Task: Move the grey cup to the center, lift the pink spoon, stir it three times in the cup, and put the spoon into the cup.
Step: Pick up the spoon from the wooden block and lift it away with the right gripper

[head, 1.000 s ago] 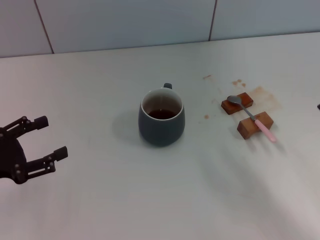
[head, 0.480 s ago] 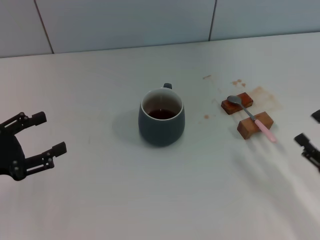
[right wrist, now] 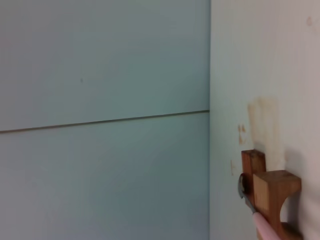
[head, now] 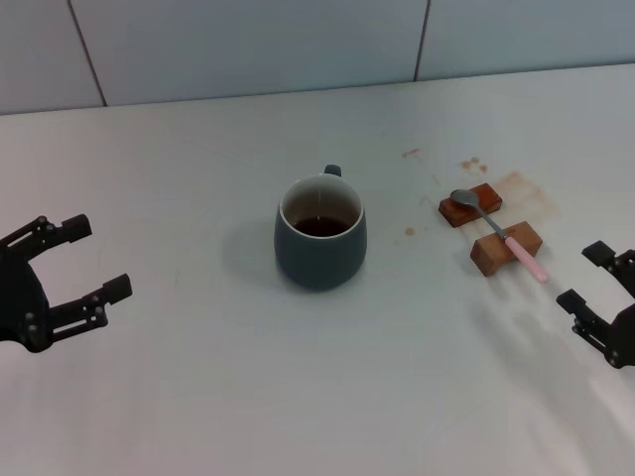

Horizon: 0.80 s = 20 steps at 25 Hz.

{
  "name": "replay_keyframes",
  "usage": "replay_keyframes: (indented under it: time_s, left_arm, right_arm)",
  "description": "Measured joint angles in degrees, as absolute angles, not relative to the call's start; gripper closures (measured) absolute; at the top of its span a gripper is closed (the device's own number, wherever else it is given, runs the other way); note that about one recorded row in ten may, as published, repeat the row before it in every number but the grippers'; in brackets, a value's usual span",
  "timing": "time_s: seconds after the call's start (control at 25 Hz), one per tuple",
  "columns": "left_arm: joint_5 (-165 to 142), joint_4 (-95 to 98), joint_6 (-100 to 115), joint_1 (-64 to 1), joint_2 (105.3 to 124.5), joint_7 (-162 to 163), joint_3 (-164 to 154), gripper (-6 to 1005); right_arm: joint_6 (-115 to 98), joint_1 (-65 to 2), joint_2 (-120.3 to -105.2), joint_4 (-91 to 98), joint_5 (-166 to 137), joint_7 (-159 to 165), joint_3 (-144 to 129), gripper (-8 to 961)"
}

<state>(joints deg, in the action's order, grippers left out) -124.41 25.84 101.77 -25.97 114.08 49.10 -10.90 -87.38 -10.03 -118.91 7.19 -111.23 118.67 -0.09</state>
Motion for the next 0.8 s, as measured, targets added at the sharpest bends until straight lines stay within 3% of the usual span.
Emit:
replay_keyframes:
  time_s: [0.8]
  left_arm:
    - [-122.21,25.76,102.69,-25.60,114.25,49.29,-10.90,140]
  right_arm:
    - [-81.27,-13.83,-118.91,6.52,-112.46,118.06,-0.62,134]
